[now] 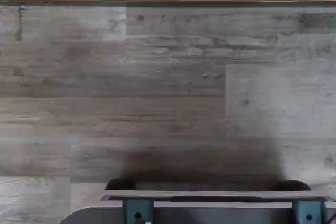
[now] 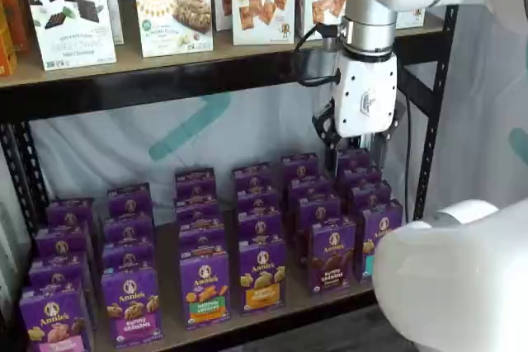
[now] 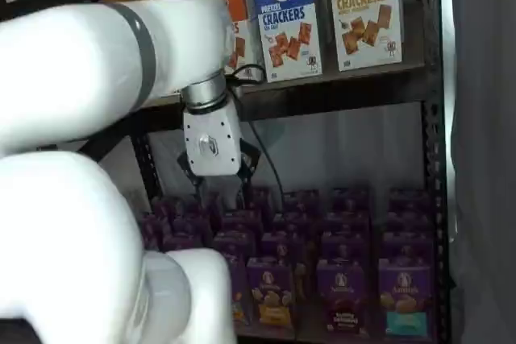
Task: Pick up the purple box with a brown patch in the center, on the bottom shelf, the fifth box from the left
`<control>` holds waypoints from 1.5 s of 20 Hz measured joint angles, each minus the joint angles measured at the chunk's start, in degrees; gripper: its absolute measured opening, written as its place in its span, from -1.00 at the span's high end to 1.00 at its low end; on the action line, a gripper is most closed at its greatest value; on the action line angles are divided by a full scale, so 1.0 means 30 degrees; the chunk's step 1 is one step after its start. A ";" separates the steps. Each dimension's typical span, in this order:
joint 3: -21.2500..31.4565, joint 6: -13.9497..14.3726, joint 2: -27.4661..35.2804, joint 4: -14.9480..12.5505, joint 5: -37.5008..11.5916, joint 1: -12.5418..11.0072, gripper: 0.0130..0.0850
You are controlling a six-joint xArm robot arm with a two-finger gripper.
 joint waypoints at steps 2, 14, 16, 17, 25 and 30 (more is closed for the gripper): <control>-0.0135 0.0723 0.0176 -0.1068 0.0229 0.0612 -1.00; 0.1362 0.1520 0.1185 -0.2115 -0.2528 0.0957 -1.00; 0.1716 0.1464 0.1651 -0.2095 -0.3613 0.0817 -1.00; 0.1842 0.1458 0.1909 -0.2120 -0.4067 0.0765 -1.00; 0.2385 0.2548 0.6076 -0.3598 -0.9276 0.0599 -1.00; 0.1983 0.1832 0.9634 -0.2896 -1.2283 0.0047 -1.00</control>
